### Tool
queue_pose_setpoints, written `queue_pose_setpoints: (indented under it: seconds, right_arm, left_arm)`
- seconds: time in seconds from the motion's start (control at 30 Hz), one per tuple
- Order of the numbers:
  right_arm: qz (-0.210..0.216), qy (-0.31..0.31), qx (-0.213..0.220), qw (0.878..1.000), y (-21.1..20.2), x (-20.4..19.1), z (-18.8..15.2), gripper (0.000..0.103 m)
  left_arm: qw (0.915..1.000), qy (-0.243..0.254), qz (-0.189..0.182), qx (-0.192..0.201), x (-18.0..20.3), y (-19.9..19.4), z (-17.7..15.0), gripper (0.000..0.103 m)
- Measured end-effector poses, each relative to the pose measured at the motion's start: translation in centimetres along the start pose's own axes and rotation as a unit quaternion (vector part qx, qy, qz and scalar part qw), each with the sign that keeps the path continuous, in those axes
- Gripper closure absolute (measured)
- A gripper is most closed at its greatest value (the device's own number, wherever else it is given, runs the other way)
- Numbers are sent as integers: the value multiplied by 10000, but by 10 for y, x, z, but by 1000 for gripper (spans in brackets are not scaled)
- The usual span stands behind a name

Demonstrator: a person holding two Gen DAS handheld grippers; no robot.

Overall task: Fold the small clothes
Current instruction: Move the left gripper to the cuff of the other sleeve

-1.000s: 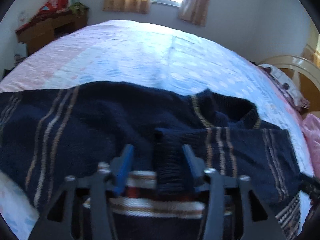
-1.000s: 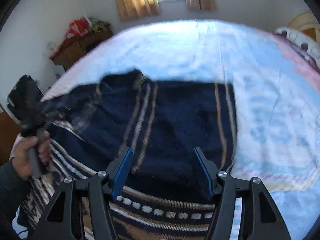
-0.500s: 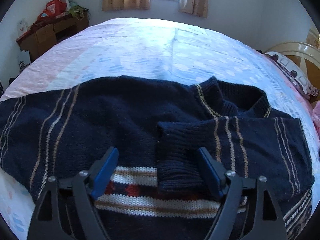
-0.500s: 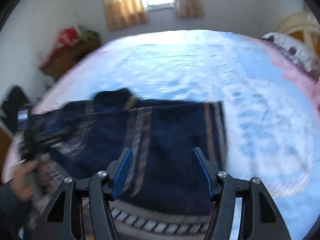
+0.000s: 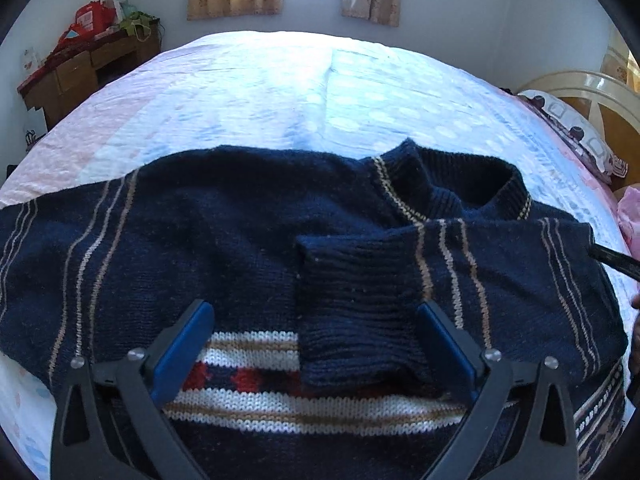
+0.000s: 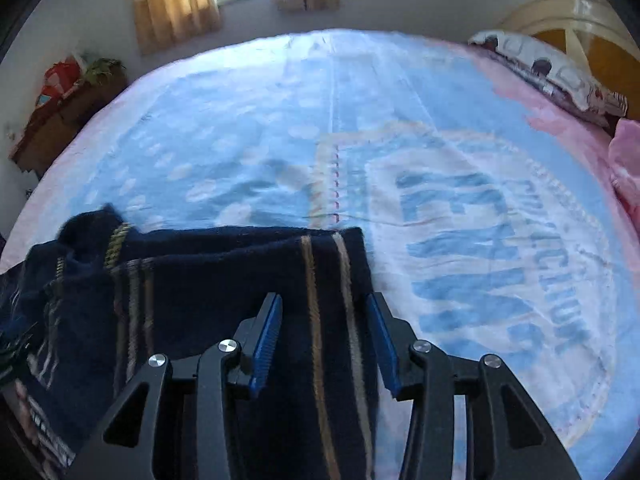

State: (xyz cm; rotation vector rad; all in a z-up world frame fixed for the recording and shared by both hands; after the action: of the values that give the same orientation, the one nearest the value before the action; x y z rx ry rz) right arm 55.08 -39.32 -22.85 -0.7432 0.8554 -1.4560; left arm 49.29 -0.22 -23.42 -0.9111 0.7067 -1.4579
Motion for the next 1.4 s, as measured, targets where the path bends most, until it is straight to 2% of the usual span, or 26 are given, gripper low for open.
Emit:
queue_pose_setpoints:
  seconds: [0.1,0.2,0.23,0.3,0.33,0.4,0.47,0.57,0.63,0.77,0.87,0.97,1.0,1.03,1.1,1.13,1.27,1.33,1.4]
  right_arm:
    - [595,-45,155,9981,-26,-13,-18,57]
    - [767,-285,59,9966,-45,-21,-56,57]
    - [822,-408,-89,9957,-44,-24,-73,58]
    - [556,-655,-361,9956,-30,-23,-97,59]
    - [462,-782,-140,9958,-34,-23,-99,59]
    - [357,-759,-56,9965,-44,-21,-101,58]
    - [559,-671,105,9961,-62,-27,-102,57]
    - [723,-914,220,9929,-82,-45,-119,53]
    - [839,-1080,213,9904,-90,-62,-134,53]
    - [1128,-1332,120,9846,-105,-94,-169,52]
    - [1269,-1561,-9,9796,-119,-119,-195,51]
    - [1731,-1778,-268,9684,-140,-147,-221,51]
    - [1934,-1905,-274,9620,-155,-158,-228,51]
    - [1958,-2004,-228,9597,-167,-164,-229,51]
    - [1946,-2110,8,9579,-194,-169,-226,41]
    - [1988,-2112,171,9569,-209,-171,-224,39]
    - [1820,-1995,577,9611,-233,-165,-210,37]
    - [1594,-1893,705,9663,-230,-166,-201,37]
    - [1588,-1791,671,9686,-218,-170,-192,37]
  left_arm:
    - [10000,-36,-68,24,0,-1,0,0]
    - [9998,-94,-176,67,-1,-3,0,0]
    - [9996,-124,-240,85,-2,-4,0,0]
    - [9988,-216,-433,100,-4,-7,0,0]
    - [9980,-258,-565,94,-5,-10,-1,0]
    - [9964,-375,-759,57,-11,-22,-9,0]
    - [9962,-323,-805,114,-14,-43,-26,0]
    - [9965,-48,-792,259,-19,-76,-66,0]
    - [9962,-66,-838,247,-25,-92,-97,0]
    - [9876,-267,-1534,221,-32,-127,-136,0]
    - [9829,-100,-1840,-49,-25,-135,-166,0]
    - [9847,185,-1718,-233,-19,-141,-189,0]
    - [9855,282,-1665,-162,-17,-147,-192,0]
    - [9861,393,-1611,-102,-15,-153,-195,0]
    - [9874,680,-1427,16,-14,-164,-199,0]
    - [9884,820,-1275,94,-16,-168,-199,0]
    - [9926,919,-694,374,-42,-176,-184,0]
    - [9956,769,-245,480,-67,-176,-170,0]
    - [9966,596,140,542,-91,-170,-155,0]
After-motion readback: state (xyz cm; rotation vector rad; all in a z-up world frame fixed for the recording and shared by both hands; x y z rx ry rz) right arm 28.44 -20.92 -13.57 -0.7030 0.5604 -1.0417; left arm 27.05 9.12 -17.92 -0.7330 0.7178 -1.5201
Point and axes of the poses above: each gripper's, at about its wrist camera, not at the fingertips, and y roughly the way its jaws point, x to its right, z to its top, the point moved 8 cm from there along y, roughly the way its jaws point, and after that the axes turned 7 degrees about -x, right-handed, at the moved point
